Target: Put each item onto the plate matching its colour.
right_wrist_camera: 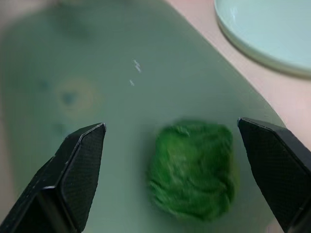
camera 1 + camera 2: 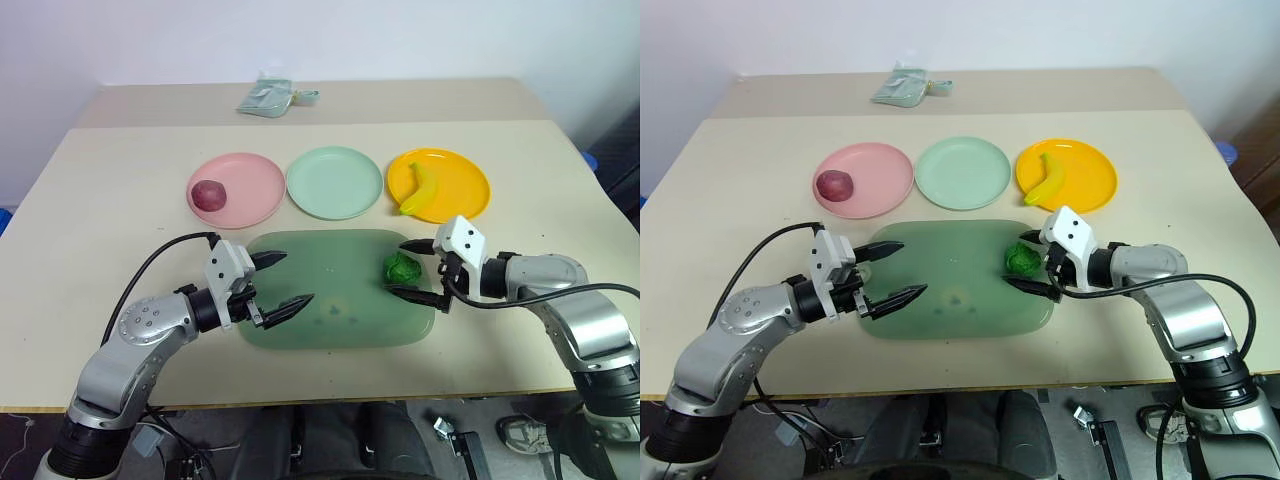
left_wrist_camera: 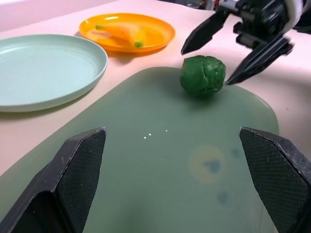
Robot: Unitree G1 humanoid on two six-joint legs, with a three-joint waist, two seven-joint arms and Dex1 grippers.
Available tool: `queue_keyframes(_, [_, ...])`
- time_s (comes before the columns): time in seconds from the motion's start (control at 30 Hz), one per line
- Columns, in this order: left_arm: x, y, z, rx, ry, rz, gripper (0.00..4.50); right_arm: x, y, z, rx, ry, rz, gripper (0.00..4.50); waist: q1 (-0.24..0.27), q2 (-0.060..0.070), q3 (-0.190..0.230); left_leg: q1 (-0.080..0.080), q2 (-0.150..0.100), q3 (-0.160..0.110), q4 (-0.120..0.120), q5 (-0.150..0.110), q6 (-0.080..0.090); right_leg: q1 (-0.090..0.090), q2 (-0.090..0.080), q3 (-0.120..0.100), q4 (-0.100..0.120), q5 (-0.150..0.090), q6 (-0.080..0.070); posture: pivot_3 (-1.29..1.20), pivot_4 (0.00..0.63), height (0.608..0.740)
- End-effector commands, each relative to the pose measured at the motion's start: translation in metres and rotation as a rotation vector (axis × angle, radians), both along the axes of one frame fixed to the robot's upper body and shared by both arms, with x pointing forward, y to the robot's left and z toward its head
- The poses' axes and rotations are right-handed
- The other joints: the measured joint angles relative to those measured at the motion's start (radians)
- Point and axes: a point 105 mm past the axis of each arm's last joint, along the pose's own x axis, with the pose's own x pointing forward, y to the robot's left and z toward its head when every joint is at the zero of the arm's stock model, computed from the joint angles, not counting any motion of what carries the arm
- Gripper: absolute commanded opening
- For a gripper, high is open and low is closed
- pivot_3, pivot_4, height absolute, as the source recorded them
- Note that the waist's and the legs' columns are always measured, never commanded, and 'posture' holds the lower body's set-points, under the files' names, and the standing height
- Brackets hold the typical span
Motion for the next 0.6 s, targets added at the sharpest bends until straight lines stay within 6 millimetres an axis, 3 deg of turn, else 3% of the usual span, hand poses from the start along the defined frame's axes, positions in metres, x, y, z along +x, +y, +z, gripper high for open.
queue_keyframes(0.03, [-0.004,-0.004,0.008,-0.01,-0.028,-0.031,4.5,0.005,-0.005,-0.001,-0.046,-0.045,-0.026,4.43,0.004,0.0,0.0,0.0,0.0,0.0,0.0,0.0,0.0,0.0,0.0,0.0,0.0,0.0,0.0,0.0,0.15,0.74])
queue_keyframes(0.13, [-0.005,-0.004,0.008,-0.008,-0.027,-0.035,4.5,0.008,-0.005,-0.003,-0.039,-0.04,-0.041,4.43,0.008,0.0,0.0,0.0,0.0,0.0,0.001,0.0,0.0,0.0,0.0,0.0,0.0,0.0,0.0,0.0,0.15,0.74])
queue_keyframes(0.17, [-0.005,-0.004,0.008,-0.008,-0.027,-0.035,4.5,0.008,-0.005,-0.003,-0.035,-0.037,-0.038,4.21,0.008,0.0,0.0,0.0,0.0,0.0,0.001,0.0,0.0,0.001,0.0,0.0,0.0,0.0,0.0,0.0,0.15,0.74])
queue_keyframes(0.23, [-0.005,-0.004,0.007,-0.007,-0.026,-0.033,4.5,0.008,-0.003,-0.002,-0.036,-0.041,-0.027,3.59,0.007,0.0,0.0,0.0,0.0,0.0,0.001,0.0,0.0,0.001,0.0,0.0,0.0,0.0,0.0,0.0,0.15,0.74])
queue_keyframes(0.3, [-0.005,-0.003,0.007,-0.005,-0.025,-0.026,4.5,0.009,0.0,0.002,-0.03,-0.062,-0.02,2.59,0.006,0.0,0.0,0.0,0.0,0.0,0.001,0.0,0.0,0.001,0.0,0.0,0.0,0.0,0.0,0.0,0.15,0.74])
queue_keyframes(0.37, [-0.002,0.001,0.007,0.001,-0.038,0.006,4.5,0.018,0.008,0.017,0.005,-0.131,-0.027,1.81,0.006,0.0,0.0,0.0,0.0,0.0,0.001,0.0,0.0,0.001,0.0,0.0,0.0,0.0,0.0,0.0,0.15,0.74])
queue_keyframes(0.5, [0.019,0.019,0.011,0.009,-0.095,0.162,4.5,0.051,0.031,0.051,0.113,-0.269,-0.114,1.81,-0.001,0.0,0.0,0.0,0.0,0.0,0.002,0.0,-0.001,0.0,0.001,0.0,0.002,0.0,0.0,0.0,0.15,0.74])
queue_keyframes(0.6, [0.044,0.042,0.01,0.041,-0.132,0.355,4.5,0.094,0.059,0.068,0.204,-0.303,-0.276,1.81,-0.005,0.0,0.0,0.0,0.0,0.0,0.002,0.001,-0.001,0.0,0.001,0.0,0.002,0.0,0.0,0.0,0.15,0.74])
